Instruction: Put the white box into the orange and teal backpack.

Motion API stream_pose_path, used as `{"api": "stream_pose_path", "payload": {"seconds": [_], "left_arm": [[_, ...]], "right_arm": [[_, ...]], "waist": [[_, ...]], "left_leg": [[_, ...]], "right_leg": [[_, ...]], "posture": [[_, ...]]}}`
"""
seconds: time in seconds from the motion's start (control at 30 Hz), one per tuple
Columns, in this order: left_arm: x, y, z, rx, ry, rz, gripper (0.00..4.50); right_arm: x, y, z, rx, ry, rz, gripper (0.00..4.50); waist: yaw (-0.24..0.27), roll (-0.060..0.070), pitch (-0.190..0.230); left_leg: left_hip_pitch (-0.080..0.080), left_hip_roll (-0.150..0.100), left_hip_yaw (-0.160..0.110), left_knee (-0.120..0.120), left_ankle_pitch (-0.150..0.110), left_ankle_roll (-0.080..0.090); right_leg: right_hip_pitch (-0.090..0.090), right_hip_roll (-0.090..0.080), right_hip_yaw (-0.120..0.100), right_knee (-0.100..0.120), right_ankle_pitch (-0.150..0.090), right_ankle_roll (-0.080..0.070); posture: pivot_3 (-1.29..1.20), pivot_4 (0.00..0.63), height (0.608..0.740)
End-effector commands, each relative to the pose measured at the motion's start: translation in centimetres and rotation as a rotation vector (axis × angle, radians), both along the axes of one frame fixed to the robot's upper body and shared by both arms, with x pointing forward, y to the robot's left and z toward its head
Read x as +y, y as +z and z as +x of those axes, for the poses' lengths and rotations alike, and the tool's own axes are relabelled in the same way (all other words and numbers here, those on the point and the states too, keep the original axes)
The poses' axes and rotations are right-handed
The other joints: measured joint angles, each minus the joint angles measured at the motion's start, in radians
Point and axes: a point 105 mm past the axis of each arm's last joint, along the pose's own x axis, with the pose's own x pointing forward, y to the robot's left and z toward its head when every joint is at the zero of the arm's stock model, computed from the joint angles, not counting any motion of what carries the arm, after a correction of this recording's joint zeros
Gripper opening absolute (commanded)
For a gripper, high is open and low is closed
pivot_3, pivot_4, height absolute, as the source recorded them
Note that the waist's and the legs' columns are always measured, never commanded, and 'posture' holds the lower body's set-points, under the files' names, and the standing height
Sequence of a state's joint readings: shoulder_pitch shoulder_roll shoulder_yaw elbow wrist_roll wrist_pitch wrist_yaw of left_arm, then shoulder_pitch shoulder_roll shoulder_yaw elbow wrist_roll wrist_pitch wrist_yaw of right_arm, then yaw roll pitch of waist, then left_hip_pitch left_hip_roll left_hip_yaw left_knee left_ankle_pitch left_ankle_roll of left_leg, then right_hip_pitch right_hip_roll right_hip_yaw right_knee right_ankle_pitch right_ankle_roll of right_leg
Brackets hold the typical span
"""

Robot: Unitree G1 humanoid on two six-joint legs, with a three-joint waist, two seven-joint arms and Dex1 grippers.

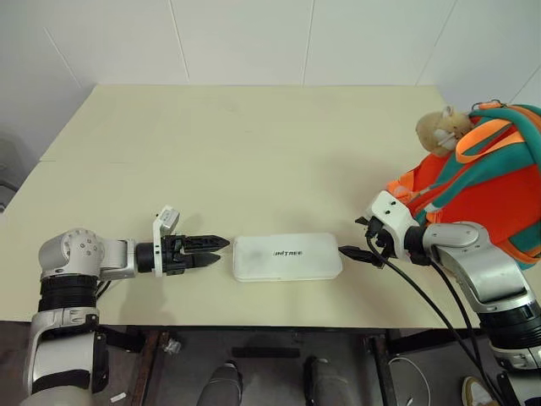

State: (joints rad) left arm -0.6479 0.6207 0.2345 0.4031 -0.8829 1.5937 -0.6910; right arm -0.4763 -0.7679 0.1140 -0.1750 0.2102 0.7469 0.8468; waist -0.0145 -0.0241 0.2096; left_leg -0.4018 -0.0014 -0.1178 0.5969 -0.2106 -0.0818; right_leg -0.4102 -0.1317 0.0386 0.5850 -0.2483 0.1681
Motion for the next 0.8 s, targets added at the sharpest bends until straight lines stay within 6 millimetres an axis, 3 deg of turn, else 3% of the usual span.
{"api": "stream_pose_path", "payload": {"seconds": [0.03, 0.53, 0.63, 0.8], "left_arm": [[-1.1, -1.9, -0.4, 0.085, -0.015, 0.008, 4.47], [-2.9, -2.9, -0.7, 0.101, -0.048, 0.013, 4.47], [-3.0, -3.2, -0.7, 0.099, -0.04, 0.032, 3.89], [-3.0, -3.5, -0.8, 0.095, -0.047, 0.08, 2.32]], "right_arm": [[0.8, 0.8, -0.1, -0.033, 0.028, 0.009, 4.5], [1.6, 0.5, -0.1, -0.032, 0.049, 0.018, 4.5], [1.5, 0.5, -0.1, -0.032, 0.046, 0.014, 4.5], [1.2, 0.6, 0.0, -0.036, 0.04, 0.011, 4.5]], "waist": [[0.004, 0.0, 0.0], [0.012, 0.0, -0.001], [0.011, 0.001, -0.001], [0.01, 0.001, -0.001]], "left_leg": [[0.0, 0.0, 0.0, 0.0, 0.0, 0.0], [0.0, 0.0, 0.0, 0.001, 0.0, 0.0], [0.0, 0.0, 0.0, 0.001, 0.0, 0.0], [0.0, 0.0, 0.0, 0.001, 0.0, 0.0]], "right_leg": [[0.0, 0.0, 0.0, 0.0, 0.0, 0.0], [0.001, 0.0, 0.0, -0.001, 0.0, -0.001], [0.001, 0.0, 0.0, -0.001, 0.0, -0.001], [0.001, 0.0, 0.0, -0.002, 0.0, 0.0]], "posture": [[0.0, 0.15, 0.74], [0.0, 0.15, 0.74], [0.0, 0.15, 0.74], [0.0, 0.15, 0.74]]}}
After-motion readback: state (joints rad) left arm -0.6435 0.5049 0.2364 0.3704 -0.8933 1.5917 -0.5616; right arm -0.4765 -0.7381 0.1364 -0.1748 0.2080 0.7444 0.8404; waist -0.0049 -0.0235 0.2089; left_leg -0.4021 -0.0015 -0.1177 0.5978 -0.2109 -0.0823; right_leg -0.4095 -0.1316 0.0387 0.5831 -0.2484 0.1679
